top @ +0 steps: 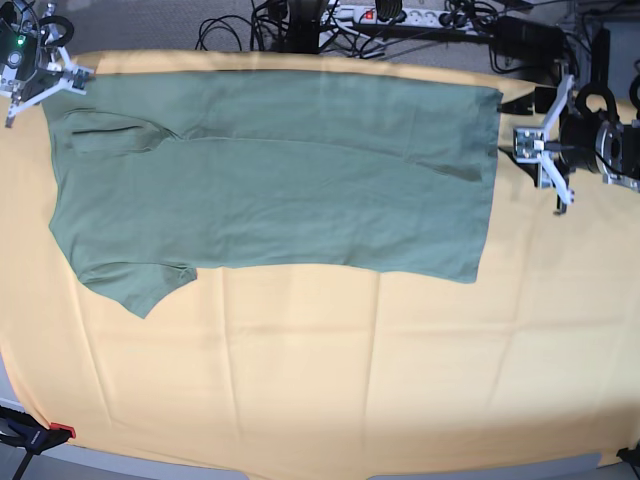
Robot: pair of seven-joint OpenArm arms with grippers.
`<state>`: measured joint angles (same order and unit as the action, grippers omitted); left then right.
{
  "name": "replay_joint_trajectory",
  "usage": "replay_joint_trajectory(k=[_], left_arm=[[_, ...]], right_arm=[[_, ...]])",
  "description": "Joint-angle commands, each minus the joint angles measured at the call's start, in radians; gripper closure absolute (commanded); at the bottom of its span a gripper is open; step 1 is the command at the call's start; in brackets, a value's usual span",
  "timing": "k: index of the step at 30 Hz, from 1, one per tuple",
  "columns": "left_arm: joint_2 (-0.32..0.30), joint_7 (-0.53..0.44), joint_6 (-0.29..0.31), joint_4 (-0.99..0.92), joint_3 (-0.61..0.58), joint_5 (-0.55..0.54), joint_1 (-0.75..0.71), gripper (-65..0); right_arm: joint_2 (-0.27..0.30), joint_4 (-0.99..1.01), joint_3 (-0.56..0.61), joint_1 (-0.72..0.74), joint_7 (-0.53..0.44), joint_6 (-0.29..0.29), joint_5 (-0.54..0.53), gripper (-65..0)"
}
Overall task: Fold the T-shirt properly
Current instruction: 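Drag the shirt toward the robot with both grippers to flatten it, then release the shirt and move both grippers toward the hem corners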
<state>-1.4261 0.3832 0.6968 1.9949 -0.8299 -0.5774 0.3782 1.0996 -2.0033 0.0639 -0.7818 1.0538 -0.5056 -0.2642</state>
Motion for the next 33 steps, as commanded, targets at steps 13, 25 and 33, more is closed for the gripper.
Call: replay_joint_trajectory(k=[13,25,33], left_arm=[[-0.023,-0.007,0.001,-0.01,0.013,-0.113,0.132,-31.2],[-0.011,-0.046,-0.122,-0.076,0.013,-0.117,0.134,-31.2],[0.109,-0.039,-0.309,-0.271,0.018,-0.211,0.187,-29.4]], right_arm=[[0.014,-0.179,-0.161,-0.008,0.087,0.025,-0.141,-24.4],[0.014,-0.183,-0.527,-0.007,0.063,-0.045,-0.53,-24.4],[-0.066,-0.182,-0.72,-0.005,-0.003,-0.044,-0.573,-24.4]])
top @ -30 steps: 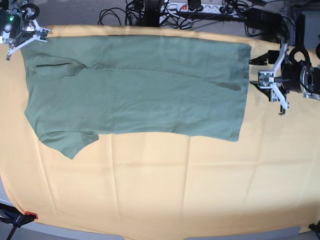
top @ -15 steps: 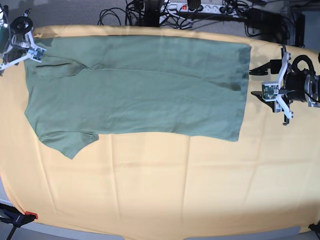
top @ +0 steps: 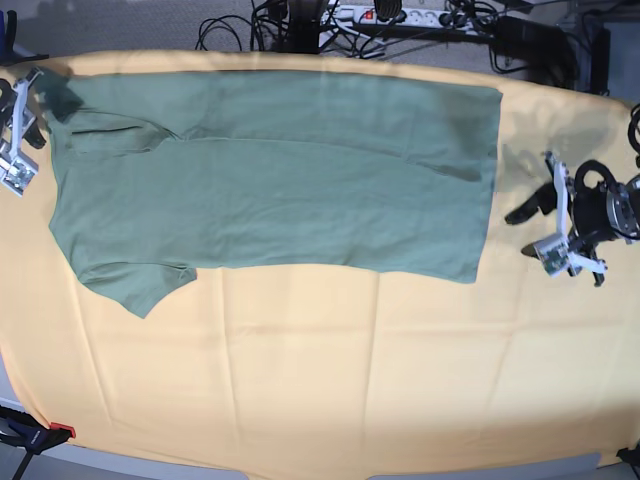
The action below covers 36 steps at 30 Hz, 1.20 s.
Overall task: Fold the T-shirt properly
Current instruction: 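Release the shirt and move both grippers toward the hem corners, then grasp the hem corners with the left and right grippers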
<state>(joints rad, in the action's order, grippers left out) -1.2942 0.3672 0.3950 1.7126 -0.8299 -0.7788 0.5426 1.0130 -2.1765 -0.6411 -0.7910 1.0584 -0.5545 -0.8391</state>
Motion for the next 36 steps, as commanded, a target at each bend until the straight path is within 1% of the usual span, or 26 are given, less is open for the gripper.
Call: replay_joint_trajectory(k=[1,4,7,11,14,16,18,22,25,27,29,31,33,35,36], left_arm=[[0.0,-0.016,-0.005,-0.031,0.024,-0.041,0.036,-29.4],[0.076,0.03,0.017,-0.175,0.067,-0.168,0.069,-29.4],[0.149,0.085,0.063,-0.334,0.153,-0.312,0.07,-29.4],[0.247,0.175,0.161,-0.551,0.257,-0.481,0.07,-29.5],[0.313,0.27,0.231,-0.689,0.311,-0.612,0.07,-29.5],[0.339,0.296,0.262,-0.761,0.315,-0.676,0.07,-29.5],[0.363,0.301,0.268,-0.82,0.315,-0.698,0.07,-29.5],[0.41,0.302,0.268,-0.901,0.315,-0.701,0.07,-29.5],[0.452,0.312,0.274,-0.919,0.315,-0.701,0.07,-29.5],[0.483,0.328,0.303,-0.919,0.315,-0.7,0.069,-29.5],[0.514,0.333,0.303,-0.919,0.314,-0.696,0.07,-29.5],[0.542,0.331,0.303,-0.922,0.314,-0.66,0.07,-29.5],[0.562,0.329,0.281,-0.935,0.314,-0.631,0.07,-29.5],[0.572,0.323,0.282,-0.95,0.314,-0.627,0.07,-29.5],[0.575,0.308,0.282,-0.955,0.314,-0.608,0.07,-29.5]], right_arm=[[0.011,-0.01,-0.027,0.005,-0.009,0.005,0.001,-24.4],[-0.013,-0.009,-0.04,0.005,-0.012,0.012,0.002,-24.4],[-0.048,-0.009,-0.04,0.004,-0.012,0.011,0.002,-24.4],[-0.084,-0.008,-0.04,0.005,-0.012,0.012,0.005,-24.4],[-0.087,-0.008,-0.04,0.004,-0.011,0.011,0.009,-24.4],[-0.088,-0.008,-0.04,0.004,-0.011,0.011,0.022,-24.4],[-0.087,-0.007,-0.04,0.004,-0.011,0.011,0.035,-24.4],[-0.087,-0.007,-0.04,0.005,-0.022,0.018,0.032,-24.4],[-0.087,-0.007,-0.04,0.005,-0.043,0.019,0.032,-24.4],[-0.087,-0.007,-0.04,0.005,-0.042,0.019,0.032,-24.4],[-0.088,-0.007,-0.04,0.004,-0.042,0.019,0.032,-24.4],[-0.087,-0.007,-0.04,0.004,-0.04,0.019,0.035,-24.4],[-0.087,-0.007,-0.04,0.004,-0.036,0.019,0.035,-24.4],[-0.087,-0.007,-0.04,0.005,-0.036,0.019,0.035,-24.4],[-0.087,-0.007,-0.04,0.005,-0.037,0.019,0.035,-24.4]])
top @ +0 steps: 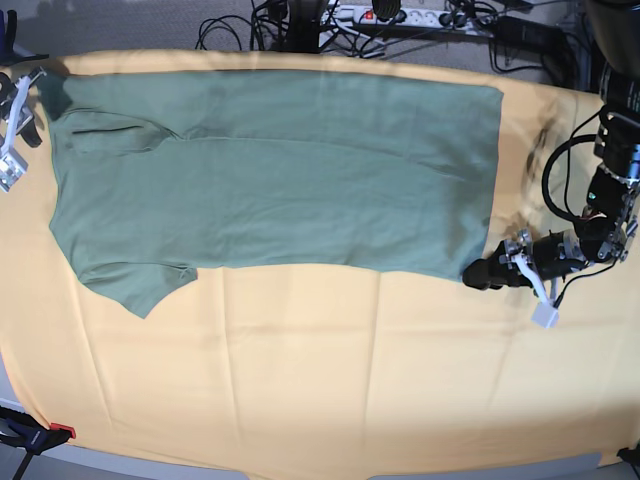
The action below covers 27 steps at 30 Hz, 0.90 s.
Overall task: Fold the T-shirt properly
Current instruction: 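Grasp the hem corners with the left and right grippers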
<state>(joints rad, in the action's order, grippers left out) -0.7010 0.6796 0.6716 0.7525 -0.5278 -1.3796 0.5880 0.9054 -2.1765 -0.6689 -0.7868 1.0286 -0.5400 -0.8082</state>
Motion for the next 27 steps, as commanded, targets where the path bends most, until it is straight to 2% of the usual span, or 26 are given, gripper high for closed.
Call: replay_joint_trajectory(k=[1,4,6,8,10,12,16,18,27], left_arm=[[-0.017,-0.024,0.005,0.001,0.012,0.024,0.024,-29.5],[-0.014,-0.053,-0.016,-0.002,0.012,0.09,0.024,-29.5],[-0.011,-0.046,-0.044,-0.002,0.012,0.089,0.024,-29.5],[-0.007,-0.032,-0.042,-0.002,0.011,0.088,0.022,-29.5],[-0.002,0.007,-0.024,-0.002,0.011,0.066,0.022,-29.5],[0.001,0.07,0.027,-0.002,0.011,-0.003,0.022,-29.5],[0.0,0.198,0.027,-0.002,0.011,-0.096,0.022,-29.5],[0.0,0.24,0.027,-0.002,0.011,-0.104,0.022,-29.5],[0.013,0.241,0.027,-0.001,0.011,-0.104,0.023,-29.4]], right_arm=[[0.02,-0.007,-0.013,0.0,-0.007,0.005,0.004,-24.4],[0.02,-0.007,-0.013,0.0,-0.008,0.005,0.004,-24.4],[0.02,-0.007,-0.013,0.0,-0.008,0.005,0.004,-24.4],[0.02,-0.007,-0.013,0.0,-0.008,0.005,0.004,-24.4],[0.021,-0.007,-0.013,0.0,-0.008,0.005,0.004,-24.4],[0.021,-0.007,-0.013,0.0,-0.008,0.005,0.004,-24.4],[0.02,-0.007,-0.013,0.0,-0.009,0.005,0.004,-24.4],[0.02,-0.007,-0.013,0.0,-0.013,0.005,0.004,-24.4],[0.02,-0.007,-0.013,0.0,-0.024,0.013,0.004,-24.4]])
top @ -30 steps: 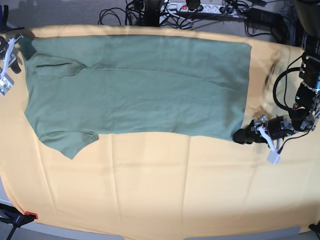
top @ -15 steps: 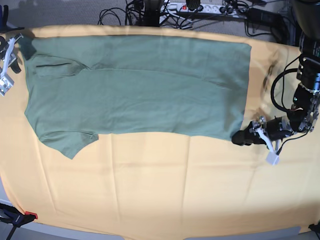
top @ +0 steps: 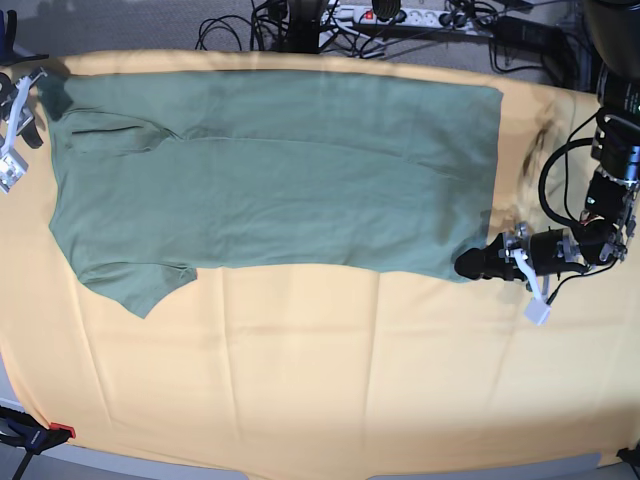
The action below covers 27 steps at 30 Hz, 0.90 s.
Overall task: Fold the T-shirt properly
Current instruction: 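Grasp the hem corners with the left and right grippers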
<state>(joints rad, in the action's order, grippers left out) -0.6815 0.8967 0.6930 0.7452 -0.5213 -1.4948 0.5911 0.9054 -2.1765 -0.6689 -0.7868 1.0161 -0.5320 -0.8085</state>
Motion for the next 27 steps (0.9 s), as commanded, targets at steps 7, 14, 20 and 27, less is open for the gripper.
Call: replay_joint_trajectory(k=[7,14,20,27], left_arm=[[0.031,0.063,0.005,0.007,0.005,0.011,0.019,-29.2],[0.018,0.061,0.005,0.007,0.005,0.011,0.027,0.0],[-0.011,0.047,0.005,0.007,0.005,0.011,0.052,0.0],[0.015,0.047,0.005,0.007,0.005,0.011,0.051,0.0]], right_arm=[[0.02,-0.007,-0.013,0.0,-0.037,0.021,0.004,-24.4],[0.004,-0.007,-0.013,0.058,-0.039,0.058,0.02,-24.4],[-0.06,0.017,-0.012,0.201,-0.094,0.101,0.045,-24.4],[-0.172,0.219,-0.011,0.423,-0.187,0.047,-0.002,-24.4]])
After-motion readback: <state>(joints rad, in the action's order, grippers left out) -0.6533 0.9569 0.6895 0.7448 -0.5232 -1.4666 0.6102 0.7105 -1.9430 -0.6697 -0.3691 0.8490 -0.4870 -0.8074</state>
